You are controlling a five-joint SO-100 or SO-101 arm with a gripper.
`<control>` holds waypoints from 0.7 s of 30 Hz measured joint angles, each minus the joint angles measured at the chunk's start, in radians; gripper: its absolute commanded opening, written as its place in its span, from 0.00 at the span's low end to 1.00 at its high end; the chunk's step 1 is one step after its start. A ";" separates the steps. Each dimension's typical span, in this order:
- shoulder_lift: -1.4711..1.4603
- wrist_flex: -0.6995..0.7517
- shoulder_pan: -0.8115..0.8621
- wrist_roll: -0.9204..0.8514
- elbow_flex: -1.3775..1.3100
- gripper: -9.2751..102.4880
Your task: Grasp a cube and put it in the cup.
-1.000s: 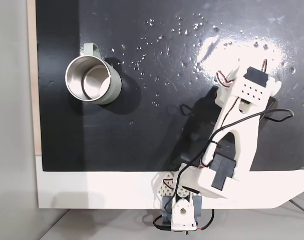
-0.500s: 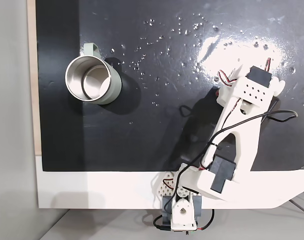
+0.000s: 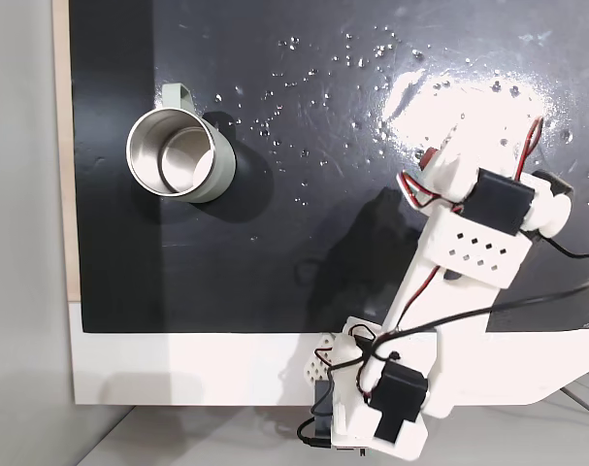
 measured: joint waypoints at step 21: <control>-0.107 0.071 -0.279 0.000 -0.367 0.09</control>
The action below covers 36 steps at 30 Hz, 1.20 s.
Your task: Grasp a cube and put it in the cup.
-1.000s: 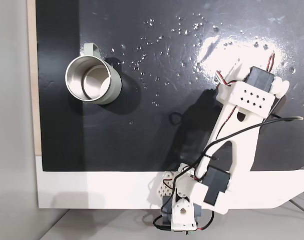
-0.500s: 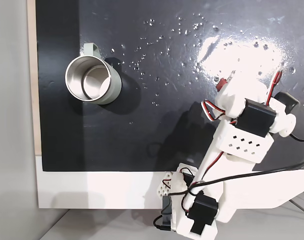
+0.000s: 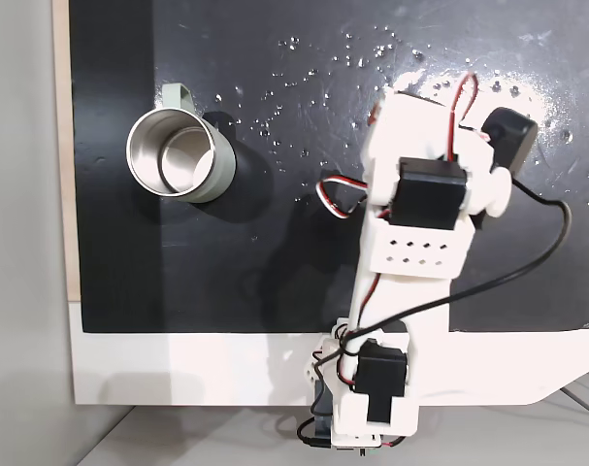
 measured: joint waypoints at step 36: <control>-0.499 0.017 -0.701 -0.318 -0.469 0.10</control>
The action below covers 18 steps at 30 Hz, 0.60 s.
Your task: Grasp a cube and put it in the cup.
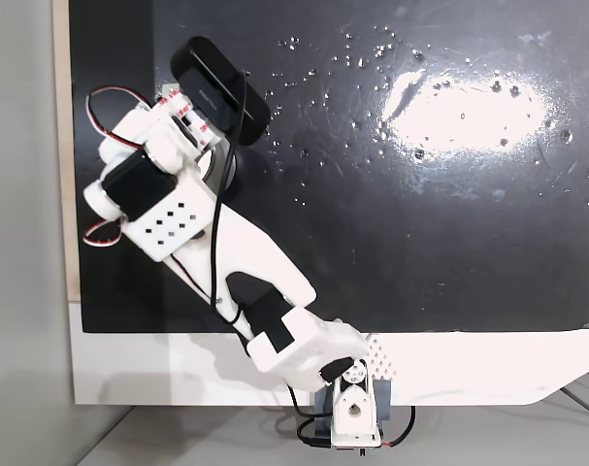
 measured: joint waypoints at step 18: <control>0.000 0.081 -0.052 -0.060 -0.018 0.28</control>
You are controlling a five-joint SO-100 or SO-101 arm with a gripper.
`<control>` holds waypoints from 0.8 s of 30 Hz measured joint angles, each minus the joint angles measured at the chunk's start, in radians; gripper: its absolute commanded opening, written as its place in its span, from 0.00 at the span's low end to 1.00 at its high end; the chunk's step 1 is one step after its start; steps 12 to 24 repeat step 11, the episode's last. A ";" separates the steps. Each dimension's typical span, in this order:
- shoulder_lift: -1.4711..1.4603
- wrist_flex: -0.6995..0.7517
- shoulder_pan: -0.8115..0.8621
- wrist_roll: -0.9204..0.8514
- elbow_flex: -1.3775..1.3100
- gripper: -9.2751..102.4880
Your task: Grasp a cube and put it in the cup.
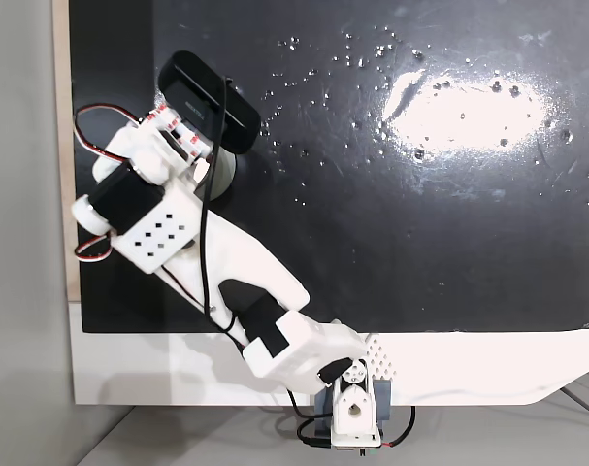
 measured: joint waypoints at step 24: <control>0.000 0.000 -0.020 0.000 0.000 0.27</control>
